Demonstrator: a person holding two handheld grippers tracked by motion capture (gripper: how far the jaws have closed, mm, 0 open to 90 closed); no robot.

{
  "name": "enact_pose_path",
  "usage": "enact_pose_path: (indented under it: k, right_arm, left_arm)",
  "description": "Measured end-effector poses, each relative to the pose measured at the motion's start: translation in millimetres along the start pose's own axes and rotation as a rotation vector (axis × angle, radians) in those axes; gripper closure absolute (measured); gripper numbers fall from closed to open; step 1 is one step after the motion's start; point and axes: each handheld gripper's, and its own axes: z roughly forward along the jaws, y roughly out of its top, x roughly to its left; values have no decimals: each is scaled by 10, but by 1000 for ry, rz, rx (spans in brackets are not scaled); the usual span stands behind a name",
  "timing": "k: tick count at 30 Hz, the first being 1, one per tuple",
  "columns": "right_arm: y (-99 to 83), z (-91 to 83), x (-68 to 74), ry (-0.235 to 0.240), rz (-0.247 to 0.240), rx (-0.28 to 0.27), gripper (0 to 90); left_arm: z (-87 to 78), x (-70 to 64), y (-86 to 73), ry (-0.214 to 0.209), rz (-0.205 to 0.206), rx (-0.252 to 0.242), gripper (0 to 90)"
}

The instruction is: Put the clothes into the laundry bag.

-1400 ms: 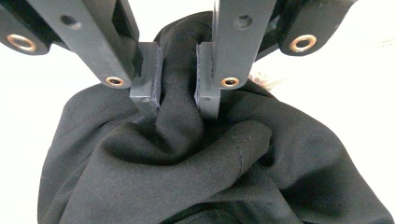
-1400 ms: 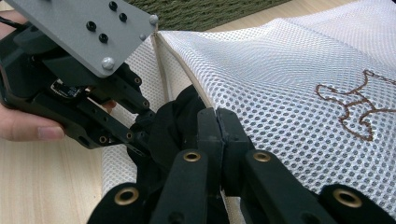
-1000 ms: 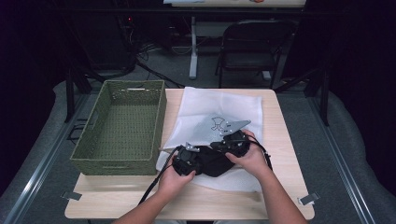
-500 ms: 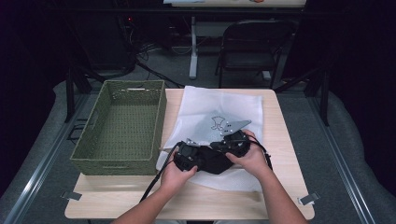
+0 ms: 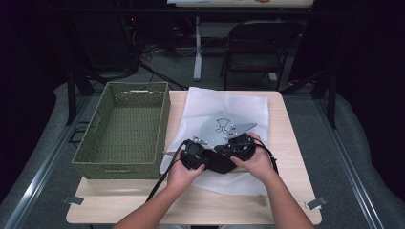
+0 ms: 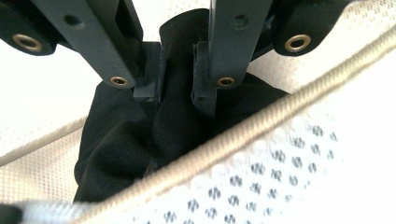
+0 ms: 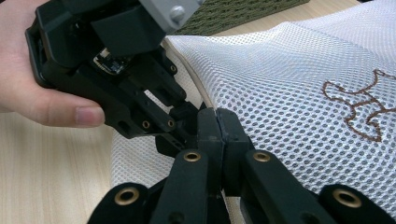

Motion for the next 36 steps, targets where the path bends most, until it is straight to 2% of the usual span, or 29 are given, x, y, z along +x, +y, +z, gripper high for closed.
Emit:
enact_pose_path:
  k: [14, 17, 22, 24, 28, 32, 34, 36]
  right_arm:
    - [8, -5, 15, 2, -4, -5, 897]
    - [8, 0, 13, 3, -1, -6, 897]
    - [2, 7, 12, 4, 0, -3, 897]
    - [-2, 17, 8, 4, 1, 1, 897]
    - [-14, 37, 3, -5, 0, 13, 897]
    - [-18, 42, 0, -7, -1, 17, 897]
    - [-21, 52, 1, -8, -4, 23, 897]
    - [-22, 58, 2, -13, -10, 27, 897]
  left_arm:
    - [57, 18, 132, 20, -18, -18, 789]
    - [84, 22, 140, 22, -31, -31, 787]
    - [133, 32, 138, 36, -25, -42, 784]
    - [156, 29, 136, 39, -34, -45, 780]
    - [199, 44, 118, 53, -20, -47, 754]
    - [222, 43, 107, 62, -24, -44, 721]
    - [225, 26, 99, 81, -7, -45, 679]
    - [221, 13, 85, 82, -2, -48, 654]
